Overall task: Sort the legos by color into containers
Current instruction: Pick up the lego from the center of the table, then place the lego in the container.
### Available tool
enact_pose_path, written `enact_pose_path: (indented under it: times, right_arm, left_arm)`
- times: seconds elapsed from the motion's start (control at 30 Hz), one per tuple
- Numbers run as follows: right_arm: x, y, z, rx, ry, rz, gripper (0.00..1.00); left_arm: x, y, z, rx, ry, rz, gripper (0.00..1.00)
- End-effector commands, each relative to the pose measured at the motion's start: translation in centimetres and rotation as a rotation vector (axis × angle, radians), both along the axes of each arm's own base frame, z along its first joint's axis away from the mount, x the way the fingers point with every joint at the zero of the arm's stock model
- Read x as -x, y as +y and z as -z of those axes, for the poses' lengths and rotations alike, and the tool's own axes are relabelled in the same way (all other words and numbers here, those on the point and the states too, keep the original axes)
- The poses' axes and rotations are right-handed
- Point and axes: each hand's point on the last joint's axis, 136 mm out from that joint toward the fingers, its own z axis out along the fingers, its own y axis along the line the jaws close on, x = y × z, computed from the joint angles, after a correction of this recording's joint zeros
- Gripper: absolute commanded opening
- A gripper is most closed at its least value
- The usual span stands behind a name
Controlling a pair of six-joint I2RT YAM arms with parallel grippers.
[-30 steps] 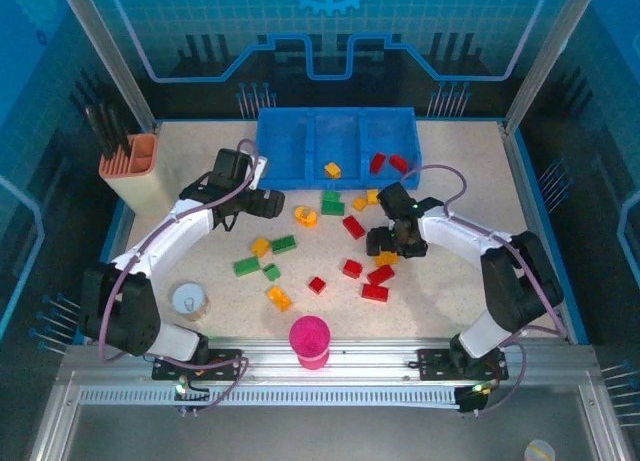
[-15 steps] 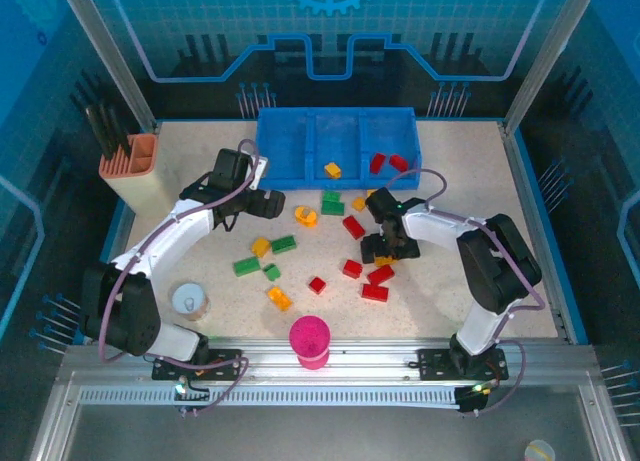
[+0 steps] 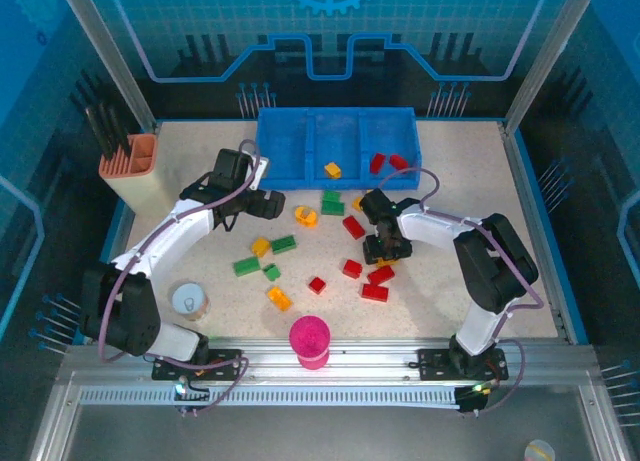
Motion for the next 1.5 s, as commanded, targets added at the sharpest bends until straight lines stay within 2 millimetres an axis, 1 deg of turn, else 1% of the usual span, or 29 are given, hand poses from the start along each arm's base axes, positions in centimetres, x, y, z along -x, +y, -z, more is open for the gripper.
enact_pose_path:
  times: [0.0, 0.07, 0.17, 0.23, 0.3, 0.4, 0.53, 0.63, 0.7, 0.77, 0.87, 0.97, 1.13, 1.2, 1.23, 1.37, 1.47]
  right_arm:
    - [2.2, -1.5, 0.2, 0.081, 0.076, -0.037, 0.55]
    - [2.4, -1.6, 0.2, 0.084, 0.081, -0.039, 0.52]
    - [1.7, -1.2, -0.6, 0.063, 0.061, -0.044, 0.49]
    - [0.7, -0.8, -2.0, 0.053, 0.028, -0.053, 0.48]
    - [-0.9, -0.4, -4.2, 0.052, -0.021, -0.075, 0.48]
    - [-3.9, 0.4, -7.9, 0.044, -0.116, -0.109, 0.48]
    - [-8.4, 1.9, -12.0, 0.008, -0.236, -0.149, 0.48]
    - [-12.2, 3.3, -14.2, -0.011, -0.317, -0.185, 0.48]
    - [-14.8, 4.6, -15.6, -0.035, -0.381, -0.209, 0.48]
    - [-17.4, 6.0, -16.4, -0.059, -0.432, -0.233, 0.48]
    - [-19.9, 7.6, -16.3, -0.073, -0.455, -0.263, 0.48]
    - [-22.1, 9.0, -15.6, -0.099, -0.481, -0.277, 0.48]
    - [-25.7, 10.3, -14.8, -0.115, -0.542, -0.272, 0.49]
    - [-26.9, 10.6, -14.9, -0.109, -0.569, -0.270, 0.48]
    - [-27.6, 10.8, -13.6, -0.099, -0.562, -0.273, 0.48]
    - [-29.2, 10.8, -11.8, -0.089, -0.573, -0.261, 0.49]
    - [-30.0, 10.4, -10.4, -0.085, -0.575, -0.241, 0.49]
  left_arm:
    - [0.0, 0.0, -0.1, -0.030, -0.005, 0.014, 0.99]
    - [0.0, 0.1, -0.1, -0.032, -0.004, 0.014, 0.99]
    - [0.0, 0.1, -0.2, -0.033, -0.003, 0.014, 0.99]
    - [0.1, 0.1, -0.3, -0.032, -0.007, 0.014, 0.99]
    - [0.1, 0.1, -0.5, -0.032, -0.011, 0.015, 0.99]
    - [0.2, 0.2, -0.7, -0.034, -0.021, 0.015, 0.99]
    - [0.3, 0.3, -1.0, -0.035, -0.029, 0.014, 0.99]
    - [0.3, 0.3, -1.1, -0.035, -0.033, 0.013, 0.99]
    - [0.3, 0.3, -1.3, -0.035, -0.037, 0.012, 0.99]
    - [0.3, 0.4, -1.3, -0.040, -0.039, 0.011, 0.99]
    - [0.4, 0.6, -1.4, -0.048, -0.042, 0.005, 0.99]
    - [0.3, 0.7, -1.6, -0.052, -0.051, 0.004, 0.99]
    - [0.3, 0.6, -1.5, -0.048, -0.048, 0.006, 0.99]
    - [0.3, 0.7, -1.6, -0.048, -0.045, 0.004, 0.99]
    - [0.4, 0.7, -1.5, -0.049, -0.044, 0.004, 0.99]
    - [0.4, 0.7, -1.6, -0.048, -0.046, 0.003, 0.99]
    - [0.3, 0.8, -1.9, -0.055, -0.054, -0.005, 0.99]
